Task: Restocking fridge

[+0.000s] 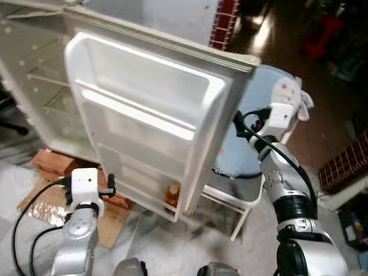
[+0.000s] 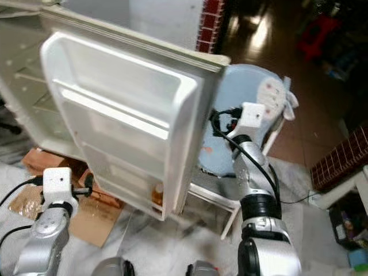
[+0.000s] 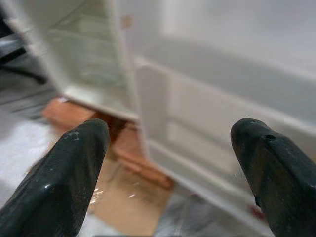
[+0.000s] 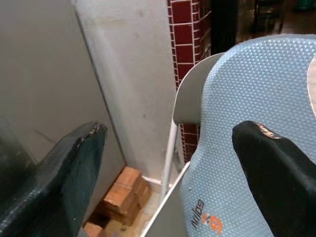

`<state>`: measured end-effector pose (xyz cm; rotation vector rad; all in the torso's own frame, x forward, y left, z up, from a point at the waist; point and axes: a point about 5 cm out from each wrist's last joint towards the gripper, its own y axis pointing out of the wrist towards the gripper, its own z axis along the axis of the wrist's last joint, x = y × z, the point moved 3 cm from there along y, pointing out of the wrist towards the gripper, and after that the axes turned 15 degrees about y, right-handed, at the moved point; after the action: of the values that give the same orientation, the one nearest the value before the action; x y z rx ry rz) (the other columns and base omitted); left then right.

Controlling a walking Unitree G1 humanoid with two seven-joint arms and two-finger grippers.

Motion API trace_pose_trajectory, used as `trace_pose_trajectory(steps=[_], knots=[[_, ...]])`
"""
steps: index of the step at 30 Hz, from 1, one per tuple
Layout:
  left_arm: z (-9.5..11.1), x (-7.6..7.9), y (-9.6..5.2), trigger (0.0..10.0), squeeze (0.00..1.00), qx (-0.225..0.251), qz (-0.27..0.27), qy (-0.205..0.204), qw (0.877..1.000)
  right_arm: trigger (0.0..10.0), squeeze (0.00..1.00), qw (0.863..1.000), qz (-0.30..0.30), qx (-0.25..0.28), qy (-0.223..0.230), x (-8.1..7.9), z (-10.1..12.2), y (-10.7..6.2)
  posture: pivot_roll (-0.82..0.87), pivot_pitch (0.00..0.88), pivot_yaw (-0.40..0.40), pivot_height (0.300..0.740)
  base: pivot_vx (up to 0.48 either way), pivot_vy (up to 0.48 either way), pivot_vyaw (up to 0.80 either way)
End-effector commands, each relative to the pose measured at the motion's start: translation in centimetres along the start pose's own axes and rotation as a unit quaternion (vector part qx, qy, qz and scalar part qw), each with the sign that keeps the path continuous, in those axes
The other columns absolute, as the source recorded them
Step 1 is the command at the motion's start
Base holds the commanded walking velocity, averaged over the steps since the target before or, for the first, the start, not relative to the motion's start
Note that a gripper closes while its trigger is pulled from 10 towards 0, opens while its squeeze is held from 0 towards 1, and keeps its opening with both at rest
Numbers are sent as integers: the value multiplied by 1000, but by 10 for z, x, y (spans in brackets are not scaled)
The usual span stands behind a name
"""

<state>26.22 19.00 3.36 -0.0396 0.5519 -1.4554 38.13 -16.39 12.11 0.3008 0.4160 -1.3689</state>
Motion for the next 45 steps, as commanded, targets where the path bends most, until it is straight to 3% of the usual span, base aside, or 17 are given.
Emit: trace_pose_trajectory(steps=[1,14,20,24,28,32,33,37,38,40,45], knots=[[-5,-7,-1,10000,0,-10,10,10,1000,10000,0,999,35,-16,-6,-19,-6,6,137,60,-75,740,0,476,0],[-4,-9,1,10000,0,-12,12,21,1000,10000,0,999,35,-26,-10,-13,-7,7,139,60,-69,740,0,476,0],[-4,-9,1,10000,0,-11,15,21,1000,10000,0,998,58,-35,-11,-18,-8,7,140,58,-67,740,0,432,0],[-2,-10,1,10000,0,-1,16,23,1000,10000,0,989,138,-56,-10,-39,-15,2,141,56,-67,740,0,89,600],[-1,-10,1,10000,0,1,16,26,1000,10000,0,982,170,-76,-10,-46,-22,-2,142,54,-67,740,0,0,800],[-1,-10,1,10000,0,1,17,25,1000,10000,0,968,223,-112,-5,-52,-30,-11,142,54,-67,740,0,0,800],[-1,-10,1,10000,0,1,18,23,1000,10000,0,957,253,-138,-19,-52,-35,-18,143,51,-67,740,0,0,800],[-1,-10,1,10000,0,2,20,22,1000,10000,0,952,253,-160,-67,-42,-42,-22,143,51,-67,740,0,0,231],[-1,-10,1,10000,0,3,20,21,1000,10000,0,953,219,-177,-109,-26,-47,-20,143,51,-67,740,0,0,0],[0,-11,1,10000,0,5,23,22,999,10000,0,956,179,-187,-137,-12,-49,-17,143,51,-67,740,0,0,0],[1,-12,1,10000,0,6,29,27,999,10000,0,961,141,-184,-153,-4,-46,-12,148,51,-67,740,0,0,0]])
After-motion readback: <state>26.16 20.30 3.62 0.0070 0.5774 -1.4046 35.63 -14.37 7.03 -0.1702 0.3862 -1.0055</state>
